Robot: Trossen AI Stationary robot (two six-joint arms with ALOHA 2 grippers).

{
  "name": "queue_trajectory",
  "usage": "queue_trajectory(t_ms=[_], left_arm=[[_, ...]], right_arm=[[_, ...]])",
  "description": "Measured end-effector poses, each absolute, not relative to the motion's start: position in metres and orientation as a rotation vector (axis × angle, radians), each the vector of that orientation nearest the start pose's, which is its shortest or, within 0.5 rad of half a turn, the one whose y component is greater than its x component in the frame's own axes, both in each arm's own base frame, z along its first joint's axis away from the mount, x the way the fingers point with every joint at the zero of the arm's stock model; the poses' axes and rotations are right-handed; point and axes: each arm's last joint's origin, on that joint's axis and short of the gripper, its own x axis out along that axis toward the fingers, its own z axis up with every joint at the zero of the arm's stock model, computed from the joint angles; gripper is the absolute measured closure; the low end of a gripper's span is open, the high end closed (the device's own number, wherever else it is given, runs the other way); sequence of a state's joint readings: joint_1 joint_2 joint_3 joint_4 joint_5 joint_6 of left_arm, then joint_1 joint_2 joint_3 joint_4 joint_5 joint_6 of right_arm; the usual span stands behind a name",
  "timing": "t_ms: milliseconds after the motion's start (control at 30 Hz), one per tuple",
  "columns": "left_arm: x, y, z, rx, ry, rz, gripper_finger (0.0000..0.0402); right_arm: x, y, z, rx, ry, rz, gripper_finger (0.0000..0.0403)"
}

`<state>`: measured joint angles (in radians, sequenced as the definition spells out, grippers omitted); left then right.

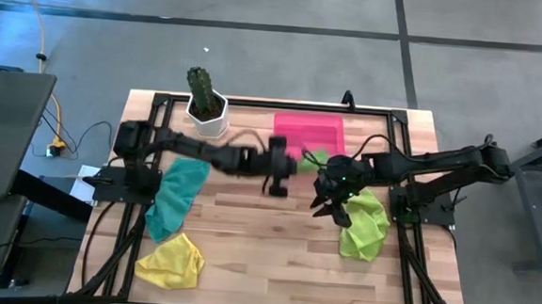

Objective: Roll microfiber towels into tight, uniform cylinder then place into a basket
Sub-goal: Put the green microfiber cloth into the pink bin

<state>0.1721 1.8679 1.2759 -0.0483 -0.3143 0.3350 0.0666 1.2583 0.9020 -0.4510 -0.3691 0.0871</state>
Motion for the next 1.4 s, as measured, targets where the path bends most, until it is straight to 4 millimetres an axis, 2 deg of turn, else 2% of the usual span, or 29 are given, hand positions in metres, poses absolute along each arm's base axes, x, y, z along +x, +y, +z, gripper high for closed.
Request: queue_trajectory(t_ms=[100,233,367,500,667,900,1067,1400], left_arm=[[0.405,0.117,0.222,0.415,0.645,0.304,0.0378],[0.401,0.162,0.220,0.404,0.626,0.268,0.0377],[0.395,0.202,0.206,0.396,0.657,0.257,0.0377],[0.394,0.231,0.193,0.361,0.657,0.230,0.0377],[0.403,0.247,0.185,0.330,0.728,0.186,0.0378],[0.414,0.254,0.171,0.315,0.910,0.092,0.0377],[0.414,0.264,0.179,0.290,0.884,0.131,0.0377],[0.403,0.276,0.176,0.242,0.886,0.100,0.0377]], right_arm=[[0.253,0.025,0.257,0.171,0.824,0.345,0.0272],[0.254,0.018,0.256,0.126,0.820,0.265,0.0272],[0.254,0.008,0.255,0.098,0.827,0.186,0.0272],[0.254,-0.003,0.255,0.093,0.826,0.120,0.0272],[0.252,-0.017,0.254,0.121,0.833,0.067,0.0272],[0.249,-0.031,0.253,0.149,0.856,0.015,0.0272],[0.247,-0.035,0.251,0.160,0.876,-0.003,0.0272],[0.246,-0.036,0.251,0.142,0.884,0.004,0.0272]])
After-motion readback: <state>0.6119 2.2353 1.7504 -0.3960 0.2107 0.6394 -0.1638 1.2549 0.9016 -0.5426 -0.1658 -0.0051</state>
